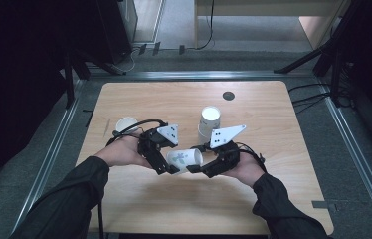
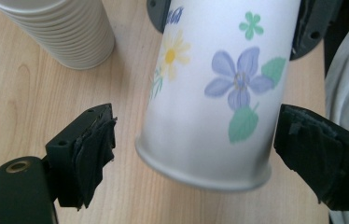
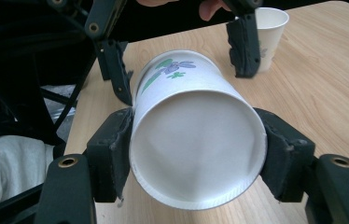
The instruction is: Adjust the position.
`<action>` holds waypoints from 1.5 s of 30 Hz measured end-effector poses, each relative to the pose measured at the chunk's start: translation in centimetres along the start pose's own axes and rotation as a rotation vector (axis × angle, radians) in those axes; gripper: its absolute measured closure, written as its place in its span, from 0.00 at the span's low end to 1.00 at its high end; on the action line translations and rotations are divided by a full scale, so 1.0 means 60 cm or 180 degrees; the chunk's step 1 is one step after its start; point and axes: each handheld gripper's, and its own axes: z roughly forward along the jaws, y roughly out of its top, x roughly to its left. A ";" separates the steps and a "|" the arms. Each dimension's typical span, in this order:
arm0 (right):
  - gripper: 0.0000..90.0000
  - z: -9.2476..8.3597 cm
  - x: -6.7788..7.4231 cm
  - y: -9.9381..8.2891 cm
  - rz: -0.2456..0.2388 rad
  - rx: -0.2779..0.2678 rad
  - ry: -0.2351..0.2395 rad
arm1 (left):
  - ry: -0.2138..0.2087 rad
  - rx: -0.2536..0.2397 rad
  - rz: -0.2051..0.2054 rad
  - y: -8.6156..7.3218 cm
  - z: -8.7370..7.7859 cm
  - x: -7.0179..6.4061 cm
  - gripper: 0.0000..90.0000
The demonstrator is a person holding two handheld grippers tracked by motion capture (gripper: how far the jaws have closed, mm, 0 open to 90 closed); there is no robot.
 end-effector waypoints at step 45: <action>0.39 -0.058 -0.029 -0.013 0.0198 -0.0240 -0.0083 | -0.0078 -0.1460 -0.1038 -0.083 0.036 -0.007 0.12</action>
